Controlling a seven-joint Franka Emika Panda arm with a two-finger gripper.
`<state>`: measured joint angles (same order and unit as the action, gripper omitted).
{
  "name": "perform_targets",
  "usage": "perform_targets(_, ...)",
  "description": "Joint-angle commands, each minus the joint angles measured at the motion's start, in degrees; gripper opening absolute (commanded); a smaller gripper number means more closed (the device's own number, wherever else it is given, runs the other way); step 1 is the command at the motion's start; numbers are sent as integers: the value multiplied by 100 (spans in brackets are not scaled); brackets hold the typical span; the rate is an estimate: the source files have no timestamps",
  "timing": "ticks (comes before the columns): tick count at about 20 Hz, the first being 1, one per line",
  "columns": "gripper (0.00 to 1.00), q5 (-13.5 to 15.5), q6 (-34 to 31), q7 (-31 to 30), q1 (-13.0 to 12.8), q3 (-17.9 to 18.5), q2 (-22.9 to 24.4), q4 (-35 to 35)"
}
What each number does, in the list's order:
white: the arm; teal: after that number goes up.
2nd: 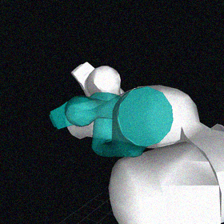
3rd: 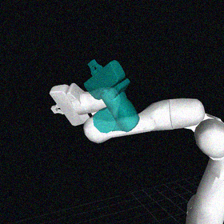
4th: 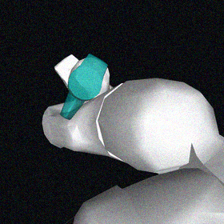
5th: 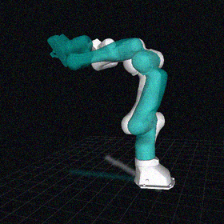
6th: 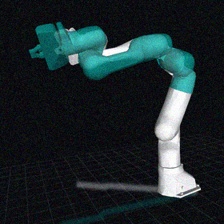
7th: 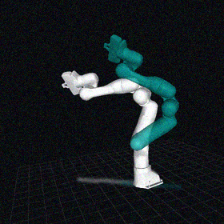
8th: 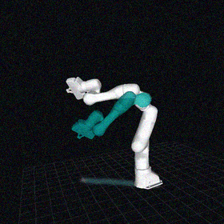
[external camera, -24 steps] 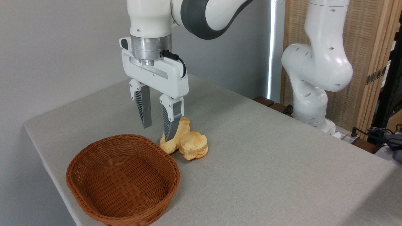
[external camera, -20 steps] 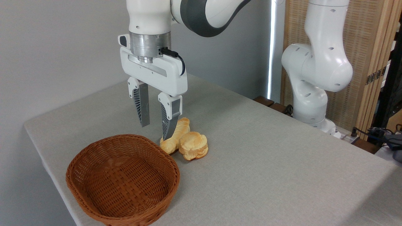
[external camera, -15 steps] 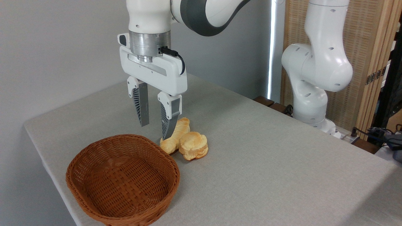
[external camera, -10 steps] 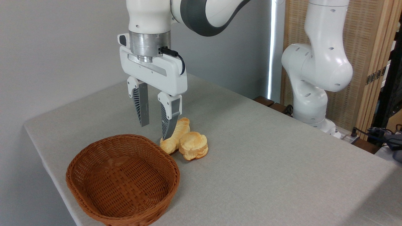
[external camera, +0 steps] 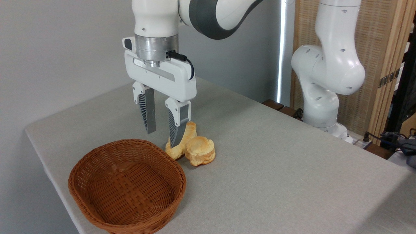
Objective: Put bread into the basket
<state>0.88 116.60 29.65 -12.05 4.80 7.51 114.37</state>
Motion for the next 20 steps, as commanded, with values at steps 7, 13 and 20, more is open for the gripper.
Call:
perform_targets(7, 100, 44, -444, 1173, -34, 56, -57, -29)
perform_targets(13, 100, 35, -709, 2300, -52, 48, 22, 137)
perform_targets(20, 100, -9, -700, 2860, -113, 4, 460, 831)
